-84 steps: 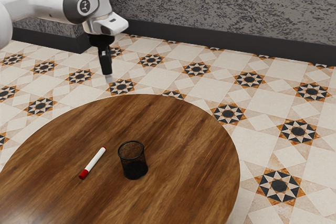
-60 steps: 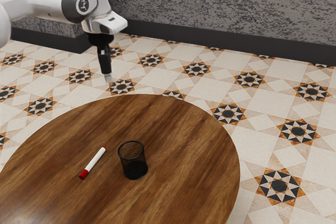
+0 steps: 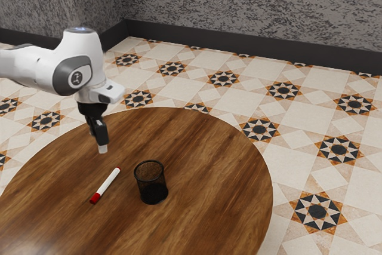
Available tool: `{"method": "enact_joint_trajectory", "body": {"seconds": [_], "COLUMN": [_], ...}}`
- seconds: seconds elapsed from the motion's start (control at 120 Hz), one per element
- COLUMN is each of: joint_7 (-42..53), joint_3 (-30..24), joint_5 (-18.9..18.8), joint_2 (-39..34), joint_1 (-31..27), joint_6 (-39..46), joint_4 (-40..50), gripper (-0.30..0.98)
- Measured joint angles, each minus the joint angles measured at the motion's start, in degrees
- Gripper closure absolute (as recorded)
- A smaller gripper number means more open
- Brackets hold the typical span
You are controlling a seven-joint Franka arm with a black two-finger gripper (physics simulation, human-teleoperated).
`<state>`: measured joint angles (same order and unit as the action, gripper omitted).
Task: Put the marker into the pen holder.
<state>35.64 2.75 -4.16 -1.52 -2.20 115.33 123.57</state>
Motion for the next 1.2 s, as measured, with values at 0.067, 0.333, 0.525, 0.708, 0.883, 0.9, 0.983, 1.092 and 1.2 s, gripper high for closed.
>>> {"method": "enact_joint_trajectory", "body": {"seconds": [0.067,0.333,0.525,0.708,0.883,0.9,0.983,1.092,1.2], "joint_7": [-2.92,-16.95,-23.87,-28.81,-32.31,-32.6,-33.91,-35.35,-36.55], "joint_3": [1.09,3.52,3.55,3.53,3.49,3.49,3.49,3.49,3.49], "joint_5": [-0.29,0.39,0.47,0.52,0.79,0.82,0.91,0.92,0.91], "joint_2": [0.73,5.27,8.05,10.72,13.39,13.7,15.16,16.65,17.72], "joint_1": [-0.04,-1.99,1.24,1.17,1.27,1.26,1.24,1.13,1.23], "joint_6": [2.83,14.29,17.03,18.39,19.37,19.43,19.68,19.93,20.1], "joint_4": [0.68,4.59,4.97,4.57,3.42,3.24,2.38,1.7,1.13], "gripper": [0.0,0.22,0.37,0.42,0.44,0.45,0.45,0.46,0.46]}}
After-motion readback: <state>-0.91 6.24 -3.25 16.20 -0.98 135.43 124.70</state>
